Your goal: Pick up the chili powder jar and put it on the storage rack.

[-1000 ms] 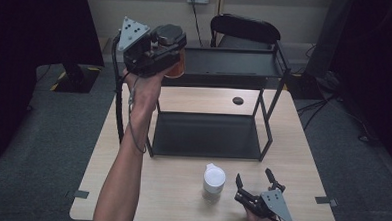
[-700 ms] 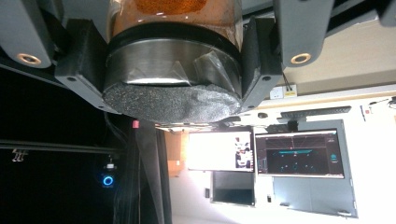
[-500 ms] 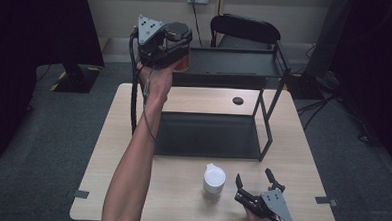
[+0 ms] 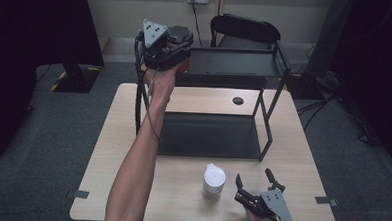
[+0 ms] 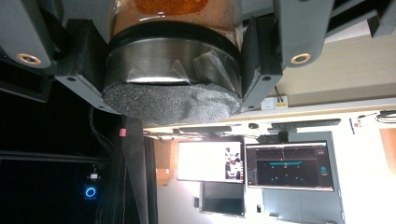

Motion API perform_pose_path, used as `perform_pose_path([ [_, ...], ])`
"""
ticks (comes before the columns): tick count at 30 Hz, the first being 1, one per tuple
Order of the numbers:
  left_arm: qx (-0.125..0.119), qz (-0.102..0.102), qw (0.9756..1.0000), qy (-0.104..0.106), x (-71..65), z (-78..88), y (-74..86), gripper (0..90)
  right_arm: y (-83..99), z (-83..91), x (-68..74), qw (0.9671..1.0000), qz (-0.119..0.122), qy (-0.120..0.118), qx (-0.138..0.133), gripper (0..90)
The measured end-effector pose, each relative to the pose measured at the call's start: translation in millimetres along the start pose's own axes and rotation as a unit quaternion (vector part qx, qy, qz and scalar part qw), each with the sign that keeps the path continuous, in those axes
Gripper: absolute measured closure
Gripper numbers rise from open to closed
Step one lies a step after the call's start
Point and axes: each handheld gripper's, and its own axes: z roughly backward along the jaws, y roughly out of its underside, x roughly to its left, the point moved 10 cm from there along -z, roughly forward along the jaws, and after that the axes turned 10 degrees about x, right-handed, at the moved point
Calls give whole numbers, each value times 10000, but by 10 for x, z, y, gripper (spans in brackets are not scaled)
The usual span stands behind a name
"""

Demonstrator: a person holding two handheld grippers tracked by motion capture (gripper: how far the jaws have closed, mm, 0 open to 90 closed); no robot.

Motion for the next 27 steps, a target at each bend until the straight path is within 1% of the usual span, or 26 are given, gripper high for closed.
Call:
perform_pose_path([
  [4, -64, -22, 10000, 2, -3, 11, 22, 350, 1, 0, 0, 10000, 6, 1, -1, 29],
  [11, 7, -15, 10000, 26, 4, 13, 2, 346, 0, 0, 0, 10000, 4, 2, 0, 29],
  [13, -7, 39, 10000, 65, 16, 5, 6, 345, 0, 0, -1, 10000, 5, 2, -1, 29],
  [15, 1, 42, 10000, 78, 20, 1, 3, 344, 0, 0, -1, 10000, 5, 2, 0, 29],
  [18, -1, 59, 10000, 56, 14, -1, 4, 342, 0, 0, 0, 10000, 5, 2, 0, 29],
  [20, -1, 15, 10000, 15, 1, 1, 4, 341, 0, 0, 0, 10000, 6, 3, 0, 29],
  [21, -5, 12, 10000, 42, 4, 0, 4, 332, 0, 0, 0, 10000, 6, 3, 0, 29],
  [22, -14, 56, 10000, 53, 4, -4, 2, 298, 0, 0, 0, 10000, 4, 3, 1, 29],
  [24, -14, 79, 10000, -4, 3, -3, 3, 234, 0, 0, 0, 10000, 5, 3, 0, 29],
  [27, 22, 92, 10000, -9, -4, 10, 0, 172, 0, 0, 1, 10000, 0, 5, 1, 29],
])
